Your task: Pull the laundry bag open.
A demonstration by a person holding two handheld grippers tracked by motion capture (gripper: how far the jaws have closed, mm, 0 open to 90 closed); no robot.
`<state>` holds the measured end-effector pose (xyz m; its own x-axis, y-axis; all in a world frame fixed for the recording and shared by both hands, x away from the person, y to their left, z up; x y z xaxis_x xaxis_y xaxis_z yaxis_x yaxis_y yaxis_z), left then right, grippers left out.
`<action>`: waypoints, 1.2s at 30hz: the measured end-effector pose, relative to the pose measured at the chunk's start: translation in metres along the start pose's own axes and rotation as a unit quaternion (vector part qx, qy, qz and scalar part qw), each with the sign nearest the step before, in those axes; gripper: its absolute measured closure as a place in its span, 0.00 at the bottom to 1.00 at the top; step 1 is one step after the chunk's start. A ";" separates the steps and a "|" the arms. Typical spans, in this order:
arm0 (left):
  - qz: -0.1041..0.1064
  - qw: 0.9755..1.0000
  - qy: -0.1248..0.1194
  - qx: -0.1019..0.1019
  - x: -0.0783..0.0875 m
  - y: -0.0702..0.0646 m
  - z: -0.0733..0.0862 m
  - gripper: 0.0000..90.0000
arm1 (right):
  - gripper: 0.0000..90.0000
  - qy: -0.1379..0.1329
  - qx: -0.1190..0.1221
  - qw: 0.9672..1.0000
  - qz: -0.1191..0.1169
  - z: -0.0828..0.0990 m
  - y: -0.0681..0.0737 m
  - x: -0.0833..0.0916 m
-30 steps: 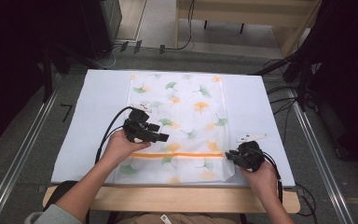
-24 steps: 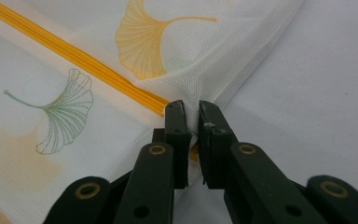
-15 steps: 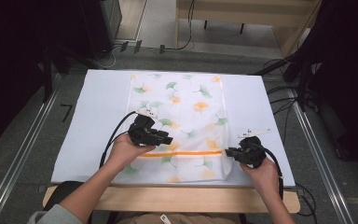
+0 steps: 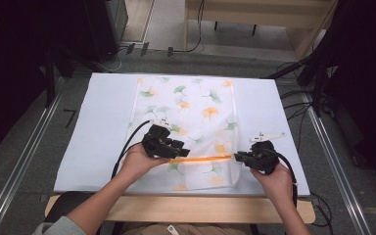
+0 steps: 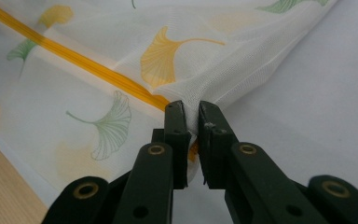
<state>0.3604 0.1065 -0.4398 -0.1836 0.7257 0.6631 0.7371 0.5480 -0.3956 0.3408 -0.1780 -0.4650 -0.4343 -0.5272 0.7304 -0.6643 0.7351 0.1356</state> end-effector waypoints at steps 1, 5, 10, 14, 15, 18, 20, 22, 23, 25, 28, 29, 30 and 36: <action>0.000 1.000 0.005 -0.009 -0.002 -0.003 0.000 0.61 | 0.94 -0.005 0.000 1.000 -0.002 -0.001 0.000 0.001; 0.002 1.000 0.014 -0.010 -0.011 -0.011 0.000 0.67 | 0.94 0.002 -0.003 1.000 0.002 -0.001 0.000 0.000; 0.009 1.000 0.012 -0.014 -0.021 -0.019 -0.004 0.70 | 0.94 -0.001 0.000 1.000 0.002 -0.002 0.001 0.001; 0.010 1.000 0.019 -0.019 -0.031 -0.026 -0.007 0.67 | 0.93 -0.010 0.007 1.000 -0.002 -0.003 0.002 0.003; 0.009 0.999 0.021 -0.024 -0.034 -0.028 -0.008 0.67 | 0.94 -0.014 0.003 1.000 -0.008 -0.004 0.003 0.003; 0.016 0.999 0.023 -0.029 -0.044 -0.034 -0.011 0.67 | 0.94 -0.014 0.001 1.000 -0.014 -0.004 0.003 0.003; 0.022 0.999 0.025 -0.025 -0.051 -0.039 -0.012 0.67 | 0.94 -0.010 0.005 1.000 -0.009 -0.004 0.004 0.002; 0.021 0.999 0.029 -0.031 -0.058 -0.043 -0.013 0.67 | 0.94 -0.011 0.005 1.000 -0.009 -0.004 0.005 0.002; 0.024 0.999 0.031 -0.032 -0.062 -0.044 -0.013 0.67 | 0.94 -0.012 0.005 1.000 -0.009 -0.005 0.005 0.002; 0.024 0.999 0.034 -0.035 -0.067 -0.045 -0.013 0.67 | 0.94 -0.013 0.006 1.000 -0.008 -0.005 0.004 0.002; 0.026 0.998 0.035 -0.039 -0.073 -0.048 -0.014 0.67 | 0.94 -0.011 0.006 1.000 -0.009 -0.005 0.004 0.002; 0.026 0.998 0.037 -0.041 -0.074 -0.048 -0.014 0.67 | 0.94 -0.012 0.006 1.000 -0.010 -0.005 0.004 0.002; 0.027 0.998 0.038 -0.042 -0.075 -0.049 -0.014 0.69 | 0.94 -0.012 0.005 1.000 -0.010 -0.005 0.004 0.002; 0.028 0.997 0.046 -0.048 -0.086 -0.052 -0.015 0.73 | 0.94 -0.011 0.018 1.000 -0.011 -0.005 0.006 0.004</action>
<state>0.3478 0.0091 -0.4670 -0.0830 0.7100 0.6992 0.8045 0.4618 -0.3734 0.3387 -0.1734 -0.4581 -0.4324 -0.5529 0.7123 -0.6954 0.7074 0.1270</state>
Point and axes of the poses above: each handheld gripper's, and its own axes: x roughly backward along the jaws, z roughly out of its underside, y roughly to its left, the point moved 4 cm from there along -x, roughly forward along the jaws, and after that the axes turned 6 degrees about x, right-handed, at the moved point
